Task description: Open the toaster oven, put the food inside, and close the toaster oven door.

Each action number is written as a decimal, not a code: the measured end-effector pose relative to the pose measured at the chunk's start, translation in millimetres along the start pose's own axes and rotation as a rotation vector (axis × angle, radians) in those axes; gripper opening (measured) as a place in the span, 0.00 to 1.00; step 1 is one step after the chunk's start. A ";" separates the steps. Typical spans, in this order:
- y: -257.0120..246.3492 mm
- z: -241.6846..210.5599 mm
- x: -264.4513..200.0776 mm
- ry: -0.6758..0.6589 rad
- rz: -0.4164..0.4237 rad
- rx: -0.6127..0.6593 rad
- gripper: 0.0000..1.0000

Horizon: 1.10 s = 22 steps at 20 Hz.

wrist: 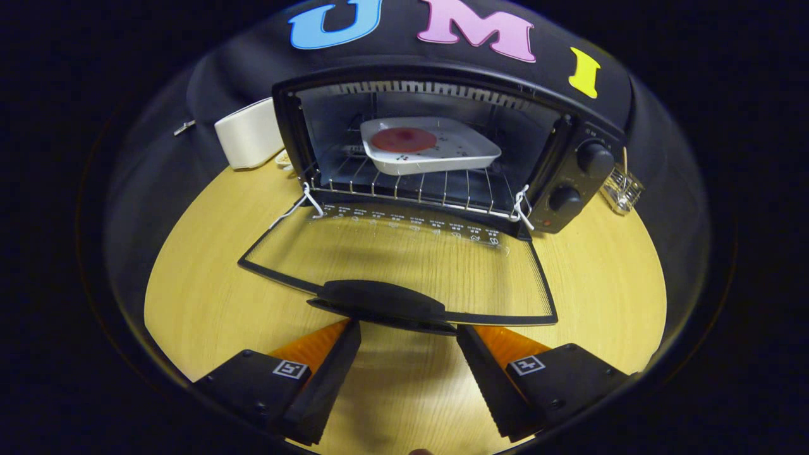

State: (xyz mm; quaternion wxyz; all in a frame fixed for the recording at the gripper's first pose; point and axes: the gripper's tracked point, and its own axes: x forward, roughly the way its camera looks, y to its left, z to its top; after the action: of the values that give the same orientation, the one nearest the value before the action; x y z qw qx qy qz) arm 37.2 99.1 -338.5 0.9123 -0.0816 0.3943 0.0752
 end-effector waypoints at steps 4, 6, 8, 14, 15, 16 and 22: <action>-6.0 35.0 -30.1 -0.145 0.018 0.010 1.00; -8.6 56.5 -41.9 -0.196 0.018 0.040 1.00; -11.8 77.8 -50.7 -0.240 0.017 0.074 1.00; -38.5 100.3 -94.7 -0.373 -0.027 0.060 1.00; -45.9 103.1 -102.9 -0.401 -0.036 0.056 1.00; -54.0 107.4 -108.2 -0.423 -0.046 0.054 1.00; -100.3 113.2 -172.1 -0.539 -0.103 0.110 1.00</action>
State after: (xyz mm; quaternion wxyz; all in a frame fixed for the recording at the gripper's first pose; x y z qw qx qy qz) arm 20.9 12.3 -127.1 0.9899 -0.0288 0.1362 0.0264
